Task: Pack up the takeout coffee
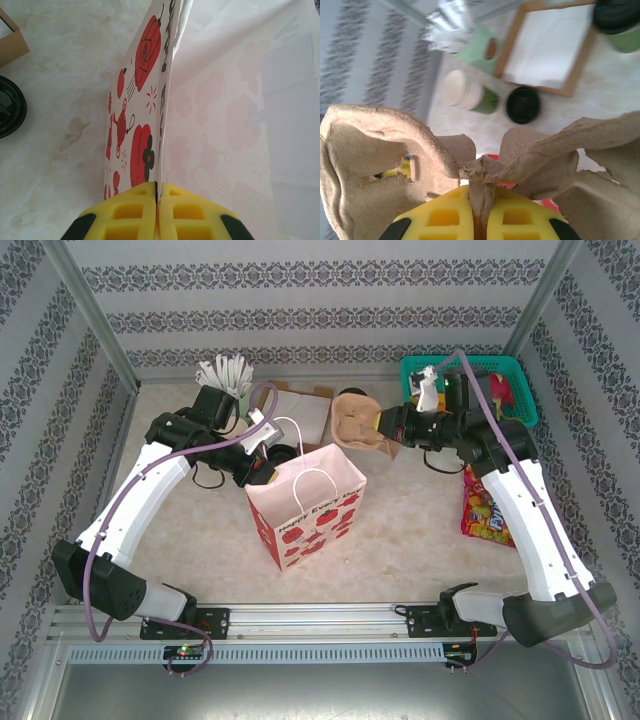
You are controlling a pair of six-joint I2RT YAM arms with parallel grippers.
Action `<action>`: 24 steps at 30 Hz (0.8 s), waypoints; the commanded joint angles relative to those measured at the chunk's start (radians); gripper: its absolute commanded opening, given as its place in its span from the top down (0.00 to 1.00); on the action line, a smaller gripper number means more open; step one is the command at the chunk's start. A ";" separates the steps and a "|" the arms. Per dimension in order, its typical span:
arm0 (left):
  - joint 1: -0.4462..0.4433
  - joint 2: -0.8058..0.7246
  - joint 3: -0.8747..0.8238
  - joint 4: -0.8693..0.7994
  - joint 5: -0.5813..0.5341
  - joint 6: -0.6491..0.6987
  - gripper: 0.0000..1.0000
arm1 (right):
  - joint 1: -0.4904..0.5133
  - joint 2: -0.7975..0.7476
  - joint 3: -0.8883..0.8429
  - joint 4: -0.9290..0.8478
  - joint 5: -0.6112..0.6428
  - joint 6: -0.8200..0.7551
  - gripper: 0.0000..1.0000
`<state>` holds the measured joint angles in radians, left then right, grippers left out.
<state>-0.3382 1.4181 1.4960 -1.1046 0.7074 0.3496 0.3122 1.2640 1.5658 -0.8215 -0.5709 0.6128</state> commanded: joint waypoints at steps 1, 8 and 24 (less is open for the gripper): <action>0.007 -0.005 -0.005 0.032 0.046 -0.006 1.00 | 0.050 0.035 0.040 0.077 -0.186 0.106 1.00; 0.008 0.003 -0.002 0.039 0.070 -0.013 1.00 | 0.150 0.092 0.048 0.169 -0.312 0.149 1.00; 0.007 0.012 -0.006 0.050 0.066 -0.029 1.00 | 0.171 0.112 -0.085 0.136 -0.342 0.134 1.00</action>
<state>-0.3382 1.4231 1.4879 -1.0828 0.7414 0.3313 0.4694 1.3777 1.4986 -0.6712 -0.9062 0.7597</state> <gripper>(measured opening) 0.069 0.099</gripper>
